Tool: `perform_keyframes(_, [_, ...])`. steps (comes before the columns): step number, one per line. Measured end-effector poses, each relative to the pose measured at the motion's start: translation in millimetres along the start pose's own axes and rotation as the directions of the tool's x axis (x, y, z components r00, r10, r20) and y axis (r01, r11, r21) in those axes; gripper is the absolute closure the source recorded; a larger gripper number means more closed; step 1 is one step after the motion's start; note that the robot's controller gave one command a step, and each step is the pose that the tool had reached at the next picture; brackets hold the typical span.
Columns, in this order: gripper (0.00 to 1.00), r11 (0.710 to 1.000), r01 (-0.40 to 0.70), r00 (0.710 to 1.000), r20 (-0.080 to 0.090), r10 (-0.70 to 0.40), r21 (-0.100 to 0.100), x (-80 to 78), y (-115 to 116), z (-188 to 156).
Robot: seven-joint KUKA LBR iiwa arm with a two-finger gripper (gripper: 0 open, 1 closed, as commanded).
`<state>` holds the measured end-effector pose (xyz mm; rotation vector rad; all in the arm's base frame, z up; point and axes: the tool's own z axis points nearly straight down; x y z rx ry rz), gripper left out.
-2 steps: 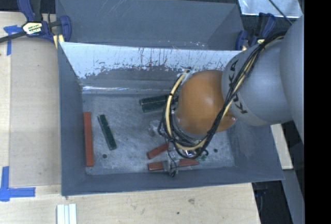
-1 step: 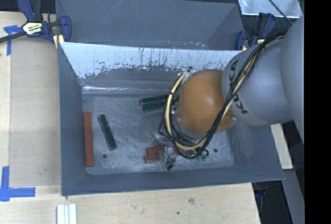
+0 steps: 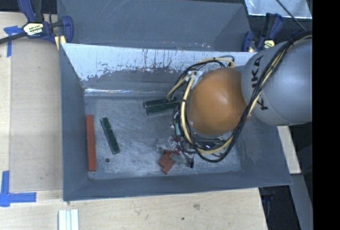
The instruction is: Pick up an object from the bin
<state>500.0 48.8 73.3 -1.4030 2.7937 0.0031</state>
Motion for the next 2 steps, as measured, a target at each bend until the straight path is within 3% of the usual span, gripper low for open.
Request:
perform_keyframes(1, [1.00, 0.921, 0.390, 0.921, -0.010, -0.390, -0.006, 31.9, -9, -46])
perform_keyframes(2, [1.00, 0.926, 0.376, 0.926, -0.009, -0.376, -0.001, 33.6, -21, -187])
